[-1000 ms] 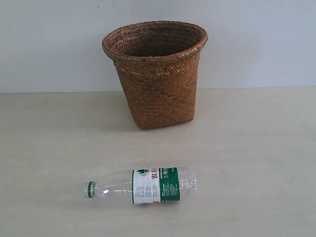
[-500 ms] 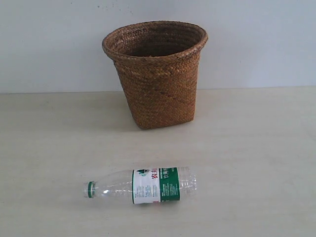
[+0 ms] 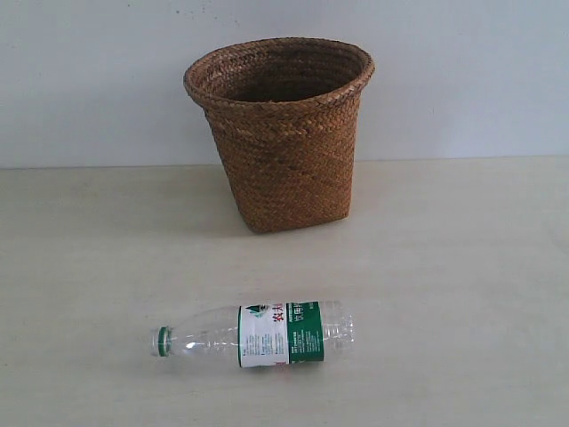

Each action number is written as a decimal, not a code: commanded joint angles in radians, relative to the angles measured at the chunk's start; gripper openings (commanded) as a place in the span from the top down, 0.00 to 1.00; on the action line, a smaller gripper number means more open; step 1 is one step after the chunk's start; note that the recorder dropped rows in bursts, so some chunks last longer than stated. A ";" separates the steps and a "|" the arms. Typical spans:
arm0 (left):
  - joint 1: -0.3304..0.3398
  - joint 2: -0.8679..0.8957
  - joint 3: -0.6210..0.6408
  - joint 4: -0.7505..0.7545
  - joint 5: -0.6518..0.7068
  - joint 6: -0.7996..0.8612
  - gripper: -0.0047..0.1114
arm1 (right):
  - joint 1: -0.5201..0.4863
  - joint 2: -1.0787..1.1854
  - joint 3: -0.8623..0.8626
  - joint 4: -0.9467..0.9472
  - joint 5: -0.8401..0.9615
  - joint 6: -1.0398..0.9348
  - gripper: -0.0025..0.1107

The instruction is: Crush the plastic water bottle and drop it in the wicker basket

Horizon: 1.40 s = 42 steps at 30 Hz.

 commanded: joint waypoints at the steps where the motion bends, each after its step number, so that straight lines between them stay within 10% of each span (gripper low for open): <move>1: 0.003 0.103 -0.086 0.151 0.177 -0.004 0.92 | -0.002 0.098 -0.100 -0.088 0.123 -0.007 0.98; 16: -0.163 0.408 -0.304 0.132 0.809 0.365 0.92 | 0.161 0.412 -0.452 -0.073 0.836 -0.428 0.98; 29: -0.209 0.541 -0.323 -0.423 1.026 1.247 0.92 | 0.209 0.626 -0.564 0.699 1.160 -1.135 0.98; 42: -0.209 0.728 -0.317 -0.508 1.069 1.728 0.90 | 0.417 0.733 -0.564 0.714 1.176 -1.167 0.98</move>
